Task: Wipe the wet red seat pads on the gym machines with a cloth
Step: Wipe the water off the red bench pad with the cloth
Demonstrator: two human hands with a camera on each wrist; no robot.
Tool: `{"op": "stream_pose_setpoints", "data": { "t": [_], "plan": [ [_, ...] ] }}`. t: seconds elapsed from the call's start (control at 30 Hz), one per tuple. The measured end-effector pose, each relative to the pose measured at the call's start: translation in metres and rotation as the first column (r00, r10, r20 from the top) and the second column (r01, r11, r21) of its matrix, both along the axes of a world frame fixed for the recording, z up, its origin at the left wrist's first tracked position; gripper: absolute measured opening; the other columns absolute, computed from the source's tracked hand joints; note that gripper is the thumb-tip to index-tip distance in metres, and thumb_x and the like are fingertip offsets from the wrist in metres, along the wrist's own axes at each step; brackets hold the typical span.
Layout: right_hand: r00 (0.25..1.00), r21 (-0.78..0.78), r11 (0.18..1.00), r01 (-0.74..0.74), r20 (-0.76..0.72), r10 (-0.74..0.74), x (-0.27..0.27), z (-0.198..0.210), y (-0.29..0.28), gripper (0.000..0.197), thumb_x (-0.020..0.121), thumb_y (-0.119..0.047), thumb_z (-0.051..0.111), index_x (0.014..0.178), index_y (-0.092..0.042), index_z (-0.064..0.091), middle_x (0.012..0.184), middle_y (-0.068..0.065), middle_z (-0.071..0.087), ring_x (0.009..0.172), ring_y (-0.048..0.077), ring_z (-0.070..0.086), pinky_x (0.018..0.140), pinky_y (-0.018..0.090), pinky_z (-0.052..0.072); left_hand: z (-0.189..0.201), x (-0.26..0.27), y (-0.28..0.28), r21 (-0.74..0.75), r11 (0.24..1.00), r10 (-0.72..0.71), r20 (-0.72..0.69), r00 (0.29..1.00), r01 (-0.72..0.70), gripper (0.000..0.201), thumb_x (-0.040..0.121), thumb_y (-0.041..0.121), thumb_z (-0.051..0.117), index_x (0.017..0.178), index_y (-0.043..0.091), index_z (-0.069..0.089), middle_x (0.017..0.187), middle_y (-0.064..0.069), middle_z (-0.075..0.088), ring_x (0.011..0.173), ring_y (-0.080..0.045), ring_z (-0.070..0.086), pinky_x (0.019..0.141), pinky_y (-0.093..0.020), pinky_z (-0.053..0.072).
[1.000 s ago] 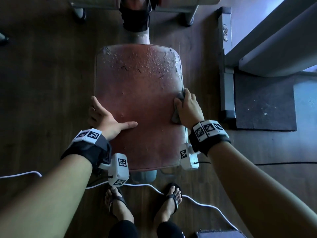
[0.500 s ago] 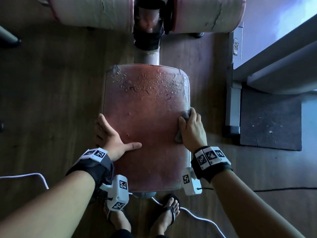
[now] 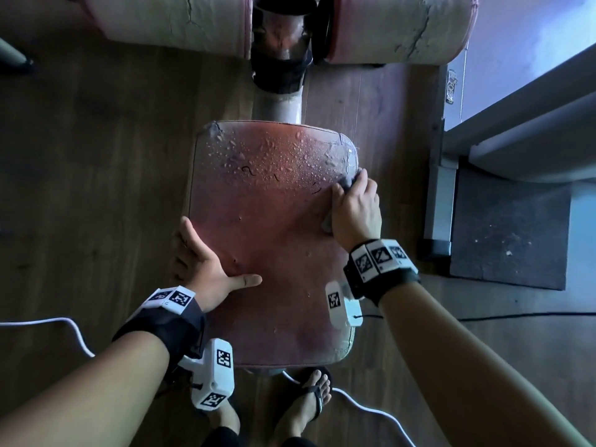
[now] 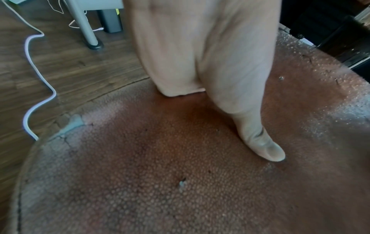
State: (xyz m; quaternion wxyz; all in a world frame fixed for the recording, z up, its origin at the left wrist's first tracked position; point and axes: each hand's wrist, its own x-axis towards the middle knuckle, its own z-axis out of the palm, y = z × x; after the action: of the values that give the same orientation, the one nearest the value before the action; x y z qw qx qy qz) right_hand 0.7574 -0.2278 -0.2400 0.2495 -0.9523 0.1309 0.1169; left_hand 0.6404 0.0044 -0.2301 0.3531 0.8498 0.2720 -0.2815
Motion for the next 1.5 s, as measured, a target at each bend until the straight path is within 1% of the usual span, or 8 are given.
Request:
{"op": "stream_pose_setpoints", "data": {
  "t": [0.3,0.6,0.83,0.97,1.2,1.33,1.43,1.5],
  "plan": [
    [0.995,-0.088,0.991,-0.101,-0.01,0.101,-0.043,0.002,-0.003,0.07,0.098,-0.037,0.047,0.149,0.005,0.022,0.142,0.023,0.038,0.124,0.04,0.045,0.099,0.046,0.041,-0.003,-0.001,0.001,0.01,1.0,-0.002,-0.004,1.0,0.002,0.168,0.034,0.073,0.077,0.144,0.02,-0.039,0.159,-0.016,-0.027,0.149,-0.025,-0.017,0.121,-0.046,-0.003],
    [0.995,-0.106,0.99,-0.087,-0.063,0.081,0.023,0.003,0.003,0.072,0.1,-0.042,0.041,0.15,0.004,0.018,0.143,0.023,0.037,0.125,0.041,0.045,0.101,0.046,0.037,-0.004,0.0,-0.001,0.098,0.995,-0.002,-0.042,0.999,0.006,0.17,0.038,0.067,0.087,0.146,0.024,-0.037,0.16,-0.018,-0.021,0.15,-0.034,-0.006,0.12,-0.053,0.007],
    [0.985,-0.163,0.973,-0.166,-0.067,0.156,-0.022,0.007,-0.001,0.076,0.097,-0.044,0.037,0.149,0.007,0.018,0.142,0.024,0.037,0.121,0.041,0.047,0.095,0.049,0.044,-0.004,0.0,-0.001,0.099,0.995,0.005,-0.032,0.999,-0.001,0.168,0.04,0.067,0.088,0.146,0.025,-0.035,0.161,-0.019,-0.016,0.15,-0.037,0.0,0.119,-0.052,0.01],
    [0.983,-0.224,0.965,-0.135,-0.153,0.102,0.004,0.006,0.01,0.074,0.1,-0.043,0.036,0.149,0.008,0.014,0.142,0.023,0.037,0.124,0.039,0.046,0.098,0.046,0.04,-0.002,0.0,-0.001,0.11,0.994,-0.001,-0.042,0.999,0.006,0.17,0.036,0.069,0.086,0.147,0.023,-0.034,0.161,-0.018,-0.018,0.149,-0.039,0.001,0.119,-0.055,0.011],
    [0.991,-0.106,0.993,-0.046,-0.133,0.032,0.061,0.003,0.01,0.07,0.099,-0.049,0.036,0.149,-0.002,0.022,0.141,0.021,0.04,0.128,0.04,0.042,0.105,0.046,0.034,-0.003,0.001,-0.002,0.115,0.993,0.001,-0.067,0.998,0.007,0.169,0.039,0.065,0.089,0.146,0.024,-0.036,0.161,-0.013,-0.022,0.15,-0.037,0.0,0.119,-0.054,0.011],
    [0.995,0.054,0.999,0.004,-0.096,0.001,0.062,0.003,0.005,0.062,0.096,-0.041,0.038,0.147,-0.007,0.028,0.137,0.021,0.041,0.126,0.039,0.043,0.104,0.039,0.032,-0.003,0.002,-0.001,0.119,0.993,0.0,-0.087,0.996,0.011,0.169,0.039,0.066,0.089,0.145,0.027,-0.037,0.161,-0.012,-0.021,0.148,-0.041,0.006,0.118,-0.057,0.016],
    [0.997,0.221,0.973,0.059,-0.062,-0.046,0.051,0.006,-0.007,0.059,0.097,-0.032,0.043,0.149,-0.008,0.026,0.14,0.016,0.034,0.127,0.031,0.042,0.097,0.018,0.026,-0.003,0.002,-0.001,0.129,0.991,-0.005,-0.088,0.996,0.016,0.169,0.038,0.067,0.088,0.145,0.028,-0.037,0.161,-0.013,-0.02,0.147,-0.042,0.008,0.116,-0.058,0.019],
    [0.998,0.23,0.971,0.059,-0.042,-0.051,0.041,0.007,-0.016,0.065,0.098,-0.033,0.05,0.151,-0.006,0.024,0.145,0.014,0.033,0.131,0.026,0.041,0.096,0.014,0.023,-0.003,0.001,-0.001,0.121,0.993,-0.002,-0.076,0.997,0.011,0.169,0.038,0.066,0.088,0.146,0.027,-0.036,0.161,-0.014,-0.02,0.147,-0.042,0.006,0.117,-0.058,0.017]
  ]
}}
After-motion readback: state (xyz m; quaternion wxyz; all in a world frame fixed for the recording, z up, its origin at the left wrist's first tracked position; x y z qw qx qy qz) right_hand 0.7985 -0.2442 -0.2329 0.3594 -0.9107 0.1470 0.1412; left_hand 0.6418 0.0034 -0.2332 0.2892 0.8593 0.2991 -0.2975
